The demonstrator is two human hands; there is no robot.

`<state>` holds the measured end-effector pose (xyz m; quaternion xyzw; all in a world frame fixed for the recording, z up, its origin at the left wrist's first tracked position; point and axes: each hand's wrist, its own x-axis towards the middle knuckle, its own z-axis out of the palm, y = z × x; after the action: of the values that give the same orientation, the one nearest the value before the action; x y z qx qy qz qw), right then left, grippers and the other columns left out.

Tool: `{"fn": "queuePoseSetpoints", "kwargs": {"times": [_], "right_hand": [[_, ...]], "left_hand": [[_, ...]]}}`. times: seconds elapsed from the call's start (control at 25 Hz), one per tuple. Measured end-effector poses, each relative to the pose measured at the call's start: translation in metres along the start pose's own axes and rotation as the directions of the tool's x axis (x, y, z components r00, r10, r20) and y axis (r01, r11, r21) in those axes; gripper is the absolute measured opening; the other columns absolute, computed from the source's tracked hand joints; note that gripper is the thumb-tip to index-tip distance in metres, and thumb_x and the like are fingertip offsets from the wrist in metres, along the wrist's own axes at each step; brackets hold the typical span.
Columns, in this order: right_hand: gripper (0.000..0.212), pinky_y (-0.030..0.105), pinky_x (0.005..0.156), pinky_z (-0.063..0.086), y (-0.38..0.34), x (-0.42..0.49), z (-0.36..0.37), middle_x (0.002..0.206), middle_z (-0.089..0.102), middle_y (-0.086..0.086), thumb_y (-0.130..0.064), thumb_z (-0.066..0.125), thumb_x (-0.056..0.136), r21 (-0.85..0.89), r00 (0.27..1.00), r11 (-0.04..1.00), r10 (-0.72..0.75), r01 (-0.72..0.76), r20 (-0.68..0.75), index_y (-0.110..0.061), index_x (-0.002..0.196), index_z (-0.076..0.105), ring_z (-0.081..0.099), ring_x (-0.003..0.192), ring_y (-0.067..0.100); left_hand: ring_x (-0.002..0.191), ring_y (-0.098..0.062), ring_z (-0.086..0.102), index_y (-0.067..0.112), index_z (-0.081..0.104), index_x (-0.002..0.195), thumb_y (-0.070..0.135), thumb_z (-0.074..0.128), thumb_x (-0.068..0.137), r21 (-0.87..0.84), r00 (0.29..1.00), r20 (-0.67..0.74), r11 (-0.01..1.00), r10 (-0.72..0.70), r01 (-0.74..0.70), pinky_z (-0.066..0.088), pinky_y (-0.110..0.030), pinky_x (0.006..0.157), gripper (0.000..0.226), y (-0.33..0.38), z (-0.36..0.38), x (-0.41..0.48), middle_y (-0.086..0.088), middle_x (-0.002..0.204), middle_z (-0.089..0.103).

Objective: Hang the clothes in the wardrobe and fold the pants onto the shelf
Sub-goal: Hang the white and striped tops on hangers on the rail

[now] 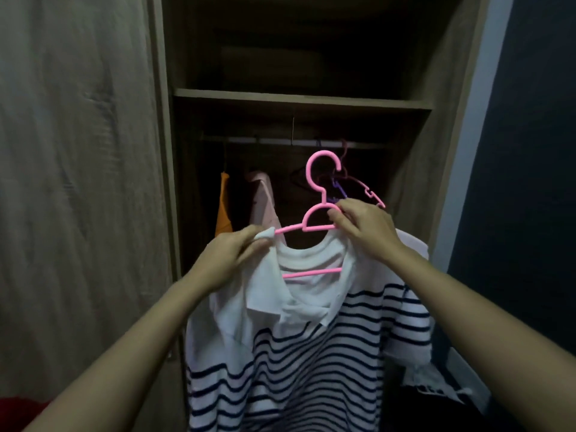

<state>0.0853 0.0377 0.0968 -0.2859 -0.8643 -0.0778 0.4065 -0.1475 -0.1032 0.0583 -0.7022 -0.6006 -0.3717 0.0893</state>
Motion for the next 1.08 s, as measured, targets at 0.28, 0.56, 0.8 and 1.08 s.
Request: {"fn": "queuePoseSetpoints", "kwargs": {"times": [0.28,0.56,0.8,1.08], "right_hand": [[0.042,0.028,0.058,0.041,0.007,-0.009,0.002,0.078,0.057,-0.009,-0.055,0.031,0.09,0.036,0.992,0.992,-0.125,0.124,0.018,-0.026,0.085,0.061,0.047,0.072,-0.001],[0.031,0.025,0.054,0.034,0.024,-0.015,-0.008,0.068,0.05,-0.01,-0.051,0.045,0.091,0.116,0.973,0.979,0.182,-0.166,-0.143,-0.029,0.079,0.064,0.05,0.068,0.007],[0.032,0.028,0.056,0.034,0.038,-0.006,-0.026,0.076,0.054,-0.005,-0.048,0.047,0.092,0.077,0.943,0.964,0.264,-0.253,-0.201,-0.025,0.085,0.069,0.055,0.075,0.015],[0.031,0.024,0.057,0.035,0.007,-0.003,-0.013,0.074,0.051,-0.008,-0.05,0.048,0.091,0.128,0.966,0.971,0.219,-0.202,-0.137,-0.028,0.087,0.071,0.052,0.073,0.009]], "left_hand": [[0.083,-0.005,0.055,0.031,0.054,0.114,0.043,0.04,0.096,-0.18,0.969,0.219,0.972,-0.11,0.151,0.046,-0.024,0.076,0.026,-0.007,-0.032,0.041,0.008,0.094,0.06],[0.097,-0.01,0.058,0.027,0.046,0.122,0.057,0.057,0.083,-0.111,0.921,0.309,0.953,-0.235,0.281,0.051,-0.028,0.079,0.051,-0.014,-0.026,0.004,0.009,0.112,0.057],[0.086,-0.024,0.064,0.024,0.066,0.093,0.047,0.058,0.071,-0.189,0.955,0.148,0.94,-0.258,0.283,0.051,-0.037,0.073,0.033,-0.06,-0.027,-0.023,-0.001,0.088,0.067],[0.074,-0.01,0.059,0.02,0.06,0.098,0.059,0.054,0.082,0.008,0.975,0.14,0.985,-0.172,0.173,0.046,-0.024,0.064,0.042,-0.009,-0.015,0.017,0.005,0.085,0.063]]}}
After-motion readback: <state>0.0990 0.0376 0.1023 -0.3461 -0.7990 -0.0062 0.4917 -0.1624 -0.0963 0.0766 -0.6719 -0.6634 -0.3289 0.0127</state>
